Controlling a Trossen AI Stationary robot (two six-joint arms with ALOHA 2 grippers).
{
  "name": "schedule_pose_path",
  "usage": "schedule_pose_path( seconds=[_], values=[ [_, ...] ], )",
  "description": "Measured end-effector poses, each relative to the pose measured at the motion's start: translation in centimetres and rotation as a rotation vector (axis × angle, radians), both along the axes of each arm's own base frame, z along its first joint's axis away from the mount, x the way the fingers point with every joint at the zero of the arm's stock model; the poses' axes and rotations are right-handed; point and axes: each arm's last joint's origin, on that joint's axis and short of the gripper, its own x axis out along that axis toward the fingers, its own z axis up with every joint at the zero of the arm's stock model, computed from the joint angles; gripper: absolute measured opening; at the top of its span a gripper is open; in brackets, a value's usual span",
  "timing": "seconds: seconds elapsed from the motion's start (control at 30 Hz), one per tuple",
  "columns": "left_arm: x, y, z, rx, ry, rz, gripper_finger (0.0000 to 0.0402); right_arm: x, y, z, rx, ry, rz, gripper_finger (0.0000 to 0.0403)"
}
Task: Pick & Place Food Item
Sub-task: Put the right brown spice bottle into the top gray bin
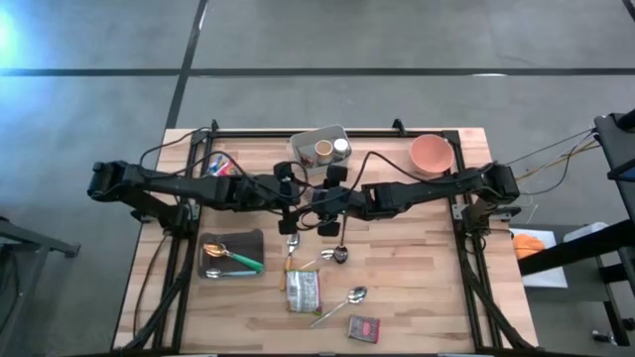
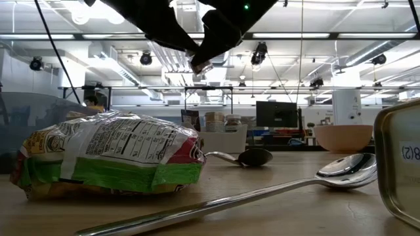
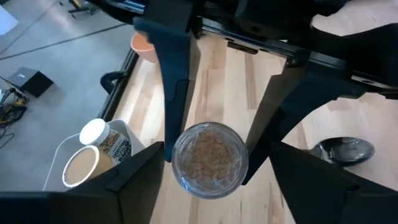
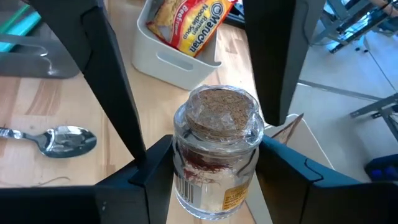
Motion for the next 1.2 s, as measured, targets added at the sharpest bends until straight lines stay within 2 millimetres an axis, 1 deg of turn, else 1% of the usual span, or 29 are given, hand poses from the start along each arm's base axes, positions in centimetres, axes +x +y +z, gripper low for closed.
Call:
schedule_pose_path(
  seconds=[0.3,0.5,0.97,1.13,1.2],
  values=[
    [0.15,-0.06,0.49,0.021,0.067,-0.021,0.0201,0.09,0.08,0.06,0.023,-0.019,0.013,0.0185],
    [0.05,-0.15,0.40,0.001,0.083,-0.046,0.0162,0.10,0.19,0.03,0.031,-0.016,0.031,0.0185],
    [-0.22,-0.21,0.30,-0.045,0.099,-0.040,0.0158,0.11,0.37,0.02,0.017,-0.004,0.064,0.0186],
    [-0.31,-0.26,0.69,-0.063,0.105,-0.044,0.0157,0.14,0.42,0.15,0.013,-0.014,0.063,0.0225],
    [-0.32,-0.26,0.87,-0.064,0.112,-0.042,0.0156,0.13,0.42,0.24,0.013,-0.018,0.064,0.0233]
  ],
)
